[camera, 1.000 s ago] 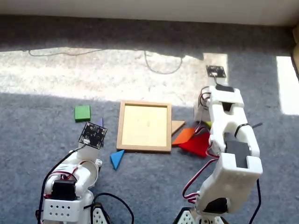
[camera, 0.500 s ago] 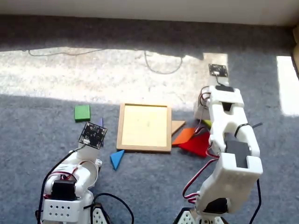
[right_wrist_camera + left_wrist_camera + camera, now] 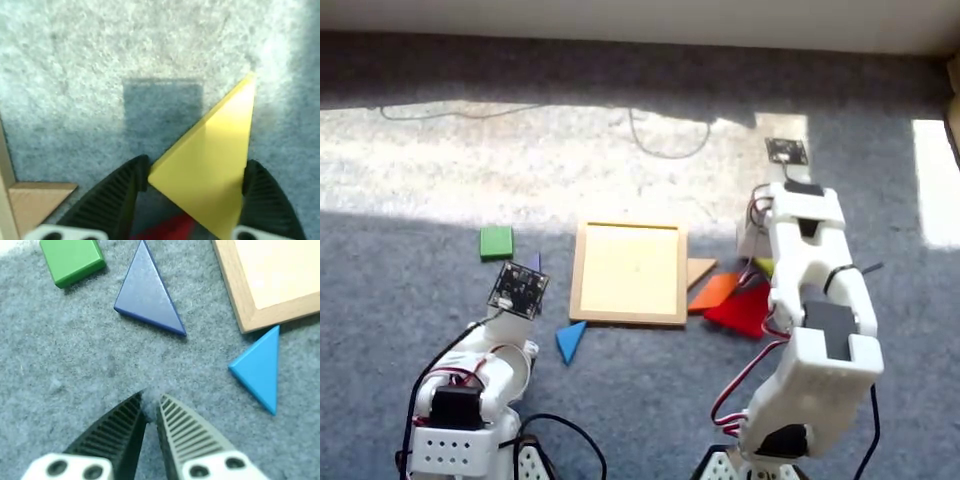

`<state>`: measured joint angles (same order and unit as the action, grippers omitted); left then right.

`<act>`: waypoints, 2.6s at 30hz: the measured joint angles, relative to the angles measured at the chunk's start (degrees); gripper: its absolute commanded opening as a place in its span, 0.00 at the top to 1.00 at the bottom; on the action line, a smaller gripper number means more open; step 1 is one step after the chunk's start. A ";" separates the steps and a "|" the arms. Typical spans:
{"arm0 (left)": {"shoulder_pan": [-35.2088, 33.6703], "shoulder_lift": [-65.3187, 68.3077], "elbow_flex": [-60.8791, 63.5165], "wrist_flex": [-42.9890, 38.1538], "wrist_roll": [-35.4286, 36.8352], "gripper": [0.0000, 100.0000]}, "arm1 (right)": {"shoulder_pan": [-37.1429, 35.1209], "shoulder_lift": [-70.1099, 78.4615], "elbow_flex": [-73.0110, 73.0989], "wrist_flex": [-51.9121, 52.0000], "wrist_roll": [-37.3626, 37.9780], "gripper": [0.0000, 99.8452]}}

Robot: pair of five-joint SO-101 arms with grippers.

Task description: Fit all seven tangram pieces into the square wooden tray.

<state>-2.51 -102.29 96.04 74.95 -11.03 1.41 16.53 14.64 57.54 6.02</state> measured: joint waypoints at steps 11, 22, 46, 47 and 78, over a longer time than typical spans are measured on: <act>0.00 0.00 0.00 0.00 0.00 0.99 | -2.20 -9.41 -0.70 2.81 0.09 0.76; 0.00 0.00 0.00 0.00 0.00 0.99 | -5.19 -15.56 -0.70 5.45 0.09 0.70; 0.00 0.00 0.00 0.00 0.00 0.99 | 0.00 5.10 -7.56 5.36 0.00 0.66; 0.00 0.00 0.00 0.00 0.00 0.99 | 0.00 5.10 -7.56 5.36 0.00 0.68; 0.00 0.00 0.00 0.00 0.00 0.99 | -3.08 -8.97 -7.91 11.25 0.00 0.82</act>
<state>-2.51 -102.29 96.04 74.95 -11.03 -1.67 7.56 6.73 68.79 6.02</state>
